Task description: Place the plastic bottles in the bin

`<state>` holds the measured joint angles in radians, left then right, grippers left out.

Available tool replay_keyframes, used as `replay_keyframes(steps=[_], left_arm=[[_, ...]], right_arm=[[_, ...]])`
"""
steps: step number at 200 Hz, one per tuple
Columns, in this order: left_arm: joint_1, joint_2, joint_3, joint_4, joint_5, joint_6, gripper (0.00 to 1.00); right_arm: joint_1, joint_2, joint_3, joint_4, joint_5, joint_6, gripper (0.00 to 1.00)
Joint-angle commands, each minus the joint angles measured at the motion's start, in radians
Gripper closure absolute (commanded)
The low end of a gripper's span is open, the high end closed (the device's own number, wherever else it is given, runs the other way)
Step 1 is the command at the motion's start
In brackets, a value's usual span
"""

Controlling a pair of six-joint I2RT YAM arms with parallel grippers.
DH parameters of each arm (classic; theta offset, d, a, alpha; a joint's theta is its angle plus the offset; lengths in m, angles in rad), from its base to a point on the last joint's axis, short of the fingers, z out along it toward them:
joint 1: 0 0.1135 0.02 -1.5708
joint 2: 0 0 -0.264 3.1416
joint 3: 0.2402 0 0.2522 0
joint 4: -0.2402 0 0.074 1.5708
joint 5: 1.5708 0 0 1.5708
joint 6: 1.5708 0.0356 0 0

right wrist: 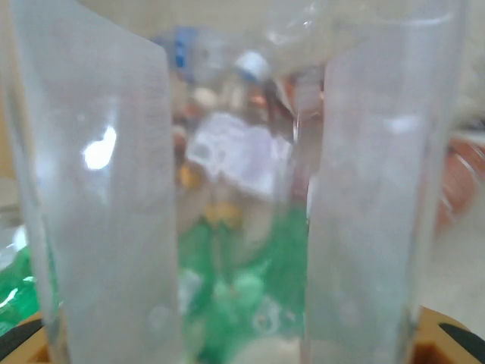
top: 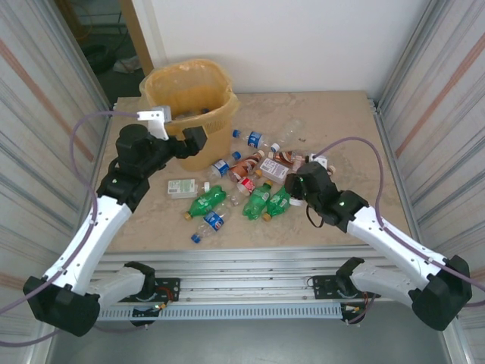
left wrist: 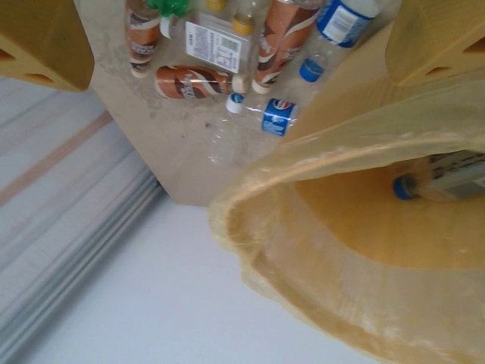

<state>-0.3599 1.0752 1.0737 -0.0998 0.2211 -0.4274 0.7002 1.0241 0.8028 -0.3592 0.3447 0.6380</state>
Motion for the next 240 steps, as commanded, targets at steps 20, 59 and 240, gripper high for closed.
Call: replay_keyframes(steps=[20, 59, 240], left_arm=[[-0.065, 0.056, 0.073, 0.084, 0.114, -0.011, 0.01], [-0.103, 0.133, 0.13, 0.111, 0.273, -0.025, 0.01], [-0.207, 0.29, 0.212, 0.193, 0.409, -0.074, 0.15]], right_arm=[[0.081, 0.026, 0.06, 0.296, -0.065, -0.298, 0.67], [0.116, 0.102, 0.14, 0.37, -0.16, -0.402, 0.67], [0.119, 0.206, 0.238, 0.515, -0.384, -0.422, 0.65]])
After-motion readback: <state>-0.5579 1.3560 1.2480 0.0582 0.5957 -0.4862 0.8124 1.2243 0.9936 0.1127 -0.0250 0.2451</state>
